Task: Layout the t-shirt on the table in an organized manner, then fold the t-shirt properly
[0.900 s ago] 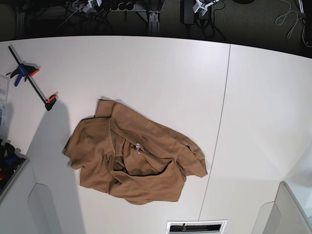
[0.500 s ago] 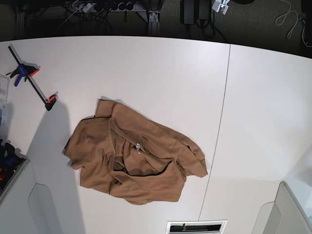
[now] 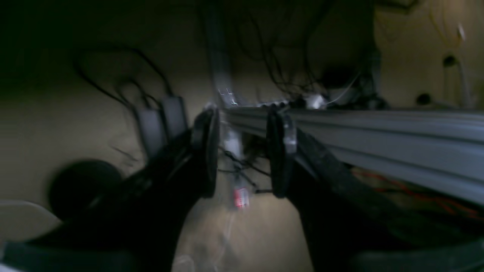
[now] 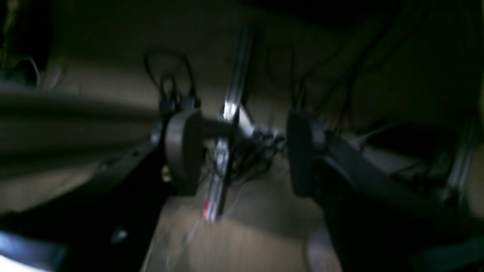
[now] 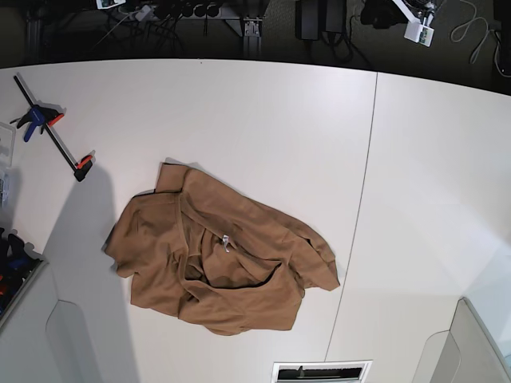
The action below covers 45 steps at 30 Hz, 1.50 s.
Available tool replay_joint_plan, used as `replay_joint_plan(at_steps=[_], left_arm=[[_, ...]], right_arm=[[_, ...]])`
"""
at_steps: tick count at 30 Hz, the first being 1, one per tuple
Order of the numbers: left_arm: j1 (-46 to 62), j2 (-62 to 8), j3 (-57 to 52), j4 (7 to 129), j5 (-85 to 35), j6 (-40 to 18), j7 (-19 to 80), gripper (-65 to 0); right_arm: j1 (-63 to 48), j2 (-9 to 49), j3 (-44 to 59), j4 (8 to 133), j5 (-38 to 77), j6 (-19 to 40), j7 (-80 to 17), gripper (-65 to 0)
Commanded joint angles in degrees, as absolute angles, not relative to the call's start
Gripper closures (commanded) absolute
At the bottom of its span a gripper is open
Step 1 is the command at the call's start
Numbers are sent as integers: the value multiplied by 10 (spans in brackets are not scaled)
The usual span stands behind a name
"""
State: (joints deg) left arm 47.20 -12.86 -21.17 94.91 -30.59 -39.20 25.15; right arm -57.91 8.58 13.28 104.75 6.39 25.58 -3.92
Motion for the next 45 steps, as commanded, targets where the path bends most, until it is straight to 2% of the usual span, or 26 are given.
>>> replay_joint_plan(at_steps=[1, 8, 14, 22, 30, 34, 36, 40, 45], left_arm=[[489, -139, -226, 978, -326, -400, 248, -242], [536, -171, -310, 1145, -415, -400, 286, -243], [522, -217, -322, 1247, -444, -400, 283, -243], [452, -298, -270, 1262, -415, -400, 268, -243], [283, -327, -81, 1159, -319, -375, 228, -244], [163, -324, 7, 1080, -318, -375, 223, -341], [105, -319, 48, 1040, -317, -372, 223, -347], [1, -294, 112, 954, -293, -349, 222, -347], [-93, -246, 151, 854, -282, -349, 221, -347]], right_arm=[[-591, 89, 137, 1074, 71, 260, -29, -347], [-559, 89, 157, 1175, 96, 259, -30, -347], [-472, 89, 157, 1185, 98, 257, -37, -347], [-305, 88, 156, 1164, 101, 235, -71, -347], [-108, 74, 141, 997, 74, 231, -75, -347], [-7, 74, 141, 900, 68, 231, -74, -347], [34, 73, 140, 853, 64, 231, -75, -347], [91, 53, 134, 782, 47, 239, -75, -347], [110, 16, 118, 763, 16, 238, -75, -347]])
